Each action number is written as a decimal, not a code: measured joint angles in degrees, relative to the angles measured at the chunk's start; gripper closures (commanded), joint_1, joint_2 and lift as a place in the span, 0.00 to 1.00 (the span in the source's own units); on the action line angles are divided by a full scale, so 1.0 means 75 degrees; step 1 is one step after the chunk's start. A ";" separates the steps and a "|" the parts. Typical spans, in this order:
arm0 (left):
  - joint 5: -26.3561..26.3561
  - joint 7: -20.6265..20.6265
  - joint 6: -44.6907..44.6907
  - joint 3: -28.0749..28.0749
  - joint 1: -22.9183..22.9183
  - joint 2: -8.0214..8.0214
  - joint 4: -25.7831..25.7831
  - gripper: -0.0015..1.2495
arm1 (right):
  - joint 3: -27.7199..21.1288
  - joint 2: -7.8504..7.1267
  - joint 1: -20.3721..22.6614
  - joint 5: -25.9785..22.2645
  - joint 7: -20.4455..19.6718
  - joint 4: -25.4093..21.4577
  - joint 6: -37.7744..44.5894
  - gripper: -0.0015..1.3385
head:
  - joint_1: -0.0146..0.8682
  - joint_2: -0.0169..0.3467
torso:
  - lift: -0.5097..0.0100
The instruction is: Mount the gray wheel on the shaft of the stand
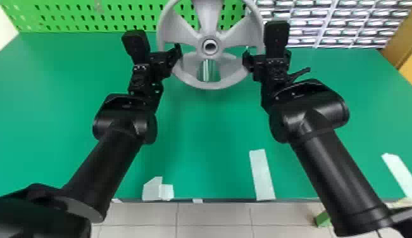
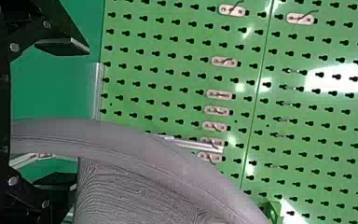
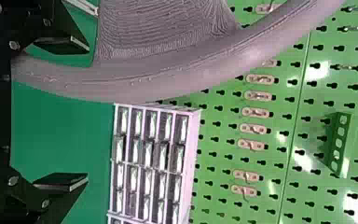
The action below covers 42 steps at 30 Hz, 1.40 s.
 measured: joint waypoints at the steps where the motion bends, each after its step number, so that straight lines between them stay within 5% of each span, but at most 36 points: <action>1: 0.0000 0.0000 -0.0006 -0.0007 0.0006 -0.0002 0.0000 0.24 | 0.0002 0.0000 0.0000 -0.0005 0.0000 0.0000 -0.0003 0.17 | 1.00 0.19 | 0.79; 42: -0.0062 0.0004 -0.0177 0.0007 0.0244 -0.0041 -0.0207 0.24 | 0.0115 -0.0039 0.0082 -0.0348 0.0000 -0.0048 -0.0237 0.16 | 1.00 0.19 | 0.79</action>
